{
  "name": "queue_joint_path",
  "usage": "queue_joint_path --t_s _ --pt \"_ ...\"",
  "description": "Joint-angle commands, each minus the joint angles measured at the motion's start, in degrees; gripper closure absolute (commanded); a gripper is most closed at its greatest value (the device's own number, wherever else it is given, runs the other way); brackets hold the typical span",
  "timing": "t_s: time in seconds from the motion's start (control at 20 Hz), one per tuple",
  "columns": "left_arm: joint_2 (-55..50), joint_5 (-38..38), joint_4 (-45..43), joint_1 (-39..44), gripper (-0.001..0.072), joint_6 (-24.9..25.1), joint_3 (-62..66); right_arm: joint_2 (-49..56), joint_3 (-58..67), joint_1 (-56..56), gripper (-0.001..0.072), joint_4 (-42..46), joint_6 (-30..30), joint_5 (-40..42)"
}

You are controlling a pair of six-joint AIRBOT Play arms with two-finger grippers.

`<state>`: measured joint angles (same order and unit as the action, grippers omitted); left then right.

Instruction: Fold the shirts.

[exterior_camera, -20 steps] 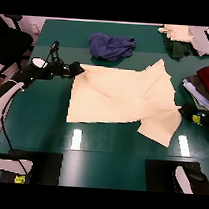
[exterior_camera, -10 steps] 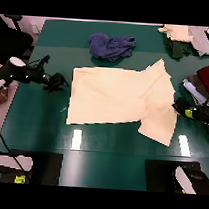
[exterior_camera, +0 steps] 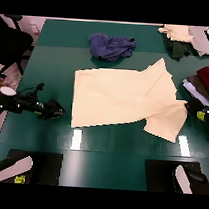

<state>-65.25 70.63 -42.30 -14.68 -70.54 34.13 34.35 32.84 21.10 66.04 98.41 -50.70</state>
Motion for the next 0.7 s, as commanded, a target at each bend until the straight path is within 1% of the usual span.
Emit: queue_joint_path --t_s 0.0,0.15,0.3,0.4,0.55,0.65 --pt "6.43 -6.75 5.18 1.31 0.0230 0.07 -6.91 -0.52 0.04 0.50 0.0688 0.00 -0.44 -1.42" --pt "6.45 -8.66 5.05 9.31 0.0228 -0.15 -8.15 -0.55 0.04 0.39 0.0688 -0.04 -0.48 -1.62" --pt "6.38 -12.94 3.65 16.52 0.0227 -3.41 -8.31 -0.55 0.04 0.39 0.0688 -0.52 -0.48 -1.92" --pt "6.38 -14.67 0.37 18.78 0.0227 -5.84 -8.31 -0.57 0.04 0.39 0.0688 -0.50 -0.55 -2.60" --pt "6.36 -14.71 -5.55 21.05 0.0227 -9.35 -8.31 -0.55 0.04 0.39 0.0688 -0.50 -1.01 -2.89" --pt "6.38 -15.13 -5.40 22.23 0.0227 -9.77 -8.31 -0.55 0.04 0.39 0.0689 -0.50 -1.33 -2.84"
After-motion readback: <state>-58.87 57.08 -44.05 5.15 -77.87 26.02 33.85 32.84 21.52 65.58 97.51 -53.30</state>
